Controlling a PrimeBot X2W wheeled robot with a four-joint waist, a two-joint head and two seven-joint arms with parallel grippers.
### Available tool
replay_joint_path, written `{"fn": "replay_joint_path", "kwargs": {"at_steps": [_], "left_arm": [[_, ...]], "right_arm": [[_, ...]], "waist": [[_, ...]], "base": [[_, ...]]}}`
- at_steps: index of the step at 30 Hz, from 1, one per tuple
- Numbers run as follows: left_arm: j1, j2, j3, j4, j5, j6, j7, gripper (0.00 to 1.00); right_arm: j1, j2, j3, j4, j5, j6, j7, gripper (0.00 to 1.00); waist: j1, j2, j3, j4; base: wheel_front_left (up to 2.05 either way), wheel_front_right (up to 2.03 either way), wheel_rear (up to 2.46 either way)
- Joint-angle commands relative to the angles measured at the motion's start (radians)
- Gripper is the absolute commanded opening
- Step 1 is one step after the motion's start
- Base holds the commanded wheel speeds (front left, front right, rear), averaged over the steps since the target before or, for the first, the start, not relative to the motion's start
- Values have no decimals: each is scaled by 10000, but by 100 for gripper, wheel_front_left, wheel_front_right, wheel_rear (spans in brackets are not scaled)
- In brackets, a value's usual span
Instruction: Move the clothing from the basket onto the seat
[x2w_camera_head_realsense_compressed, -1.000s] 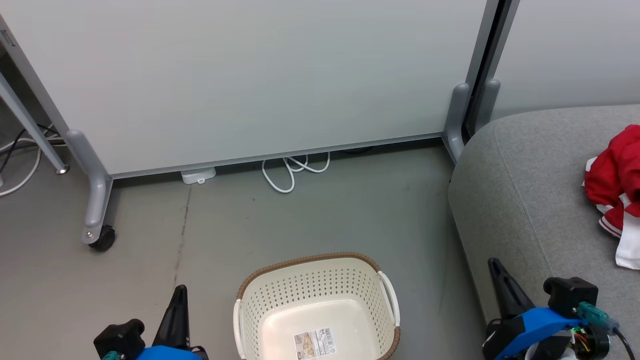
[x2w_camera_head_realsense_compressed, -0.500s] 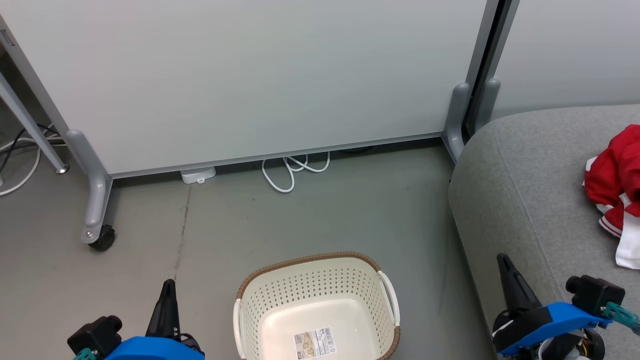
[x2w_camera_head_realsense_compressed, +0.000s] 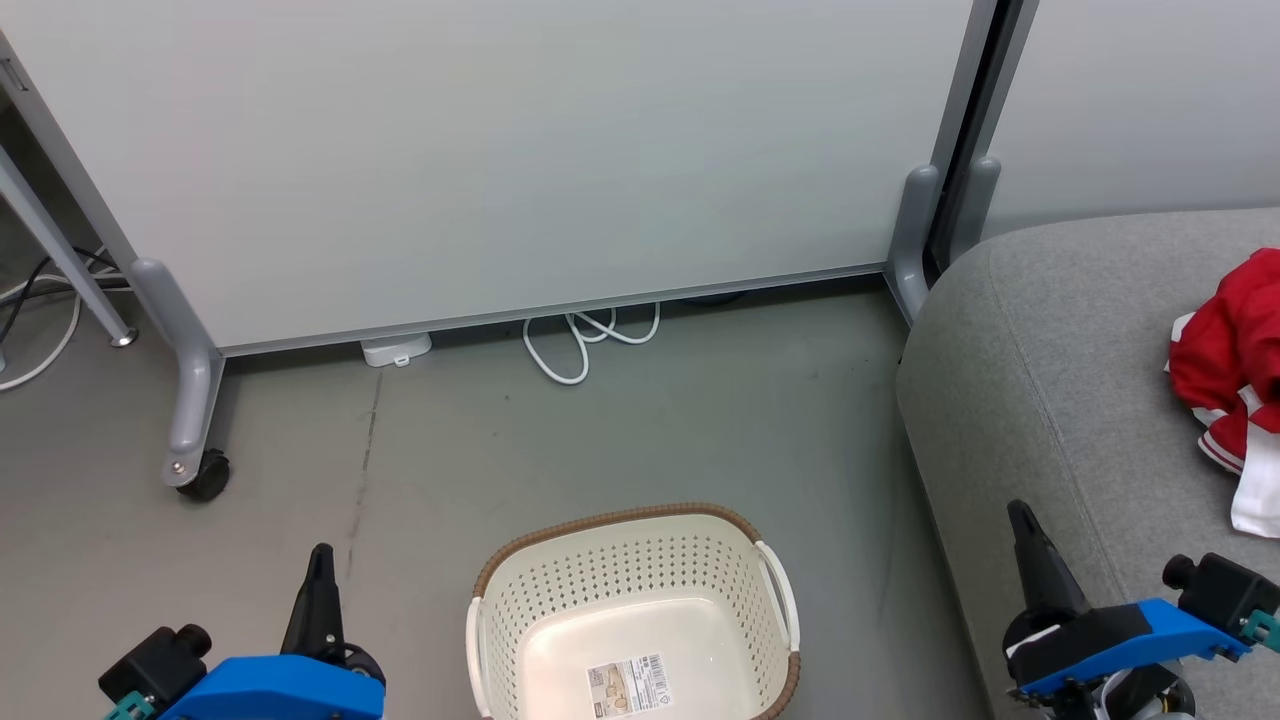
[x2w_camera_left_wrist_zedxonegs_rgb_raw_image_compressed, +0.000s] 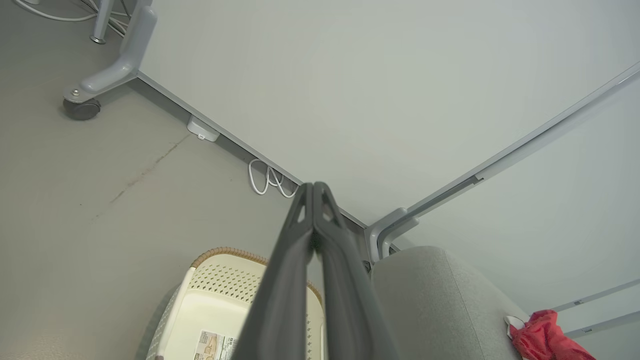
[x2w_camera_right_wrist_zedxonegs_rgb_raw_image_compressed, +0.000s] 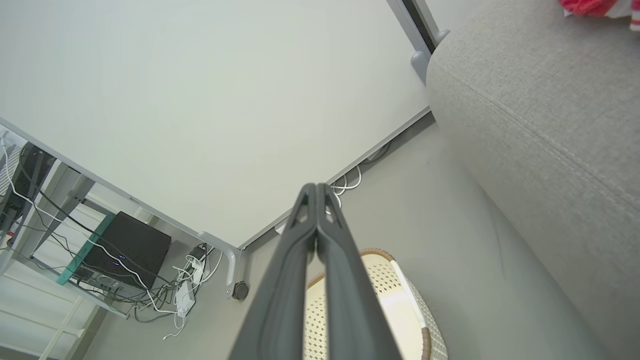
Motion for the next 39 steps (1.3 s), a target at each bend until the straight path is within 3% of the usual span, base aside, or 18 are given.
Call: {"fn": "replay_joint_path", "kwargs": {"at_steps": [1,39], "left_arm": [[-315,28,109,-201,-323,-10,106,0],[-586,-75,708,-752,-4106,-20,1223,0]], "right_arm": [[-179,-1,-61,-193,389,2,65,0],[-262,13,-384,-477,4657,3,766,0]], "waist": [[0,-1,1,0],[0,-1,29,-14]], "base": [[0,0,0],[0,0,0]]}}
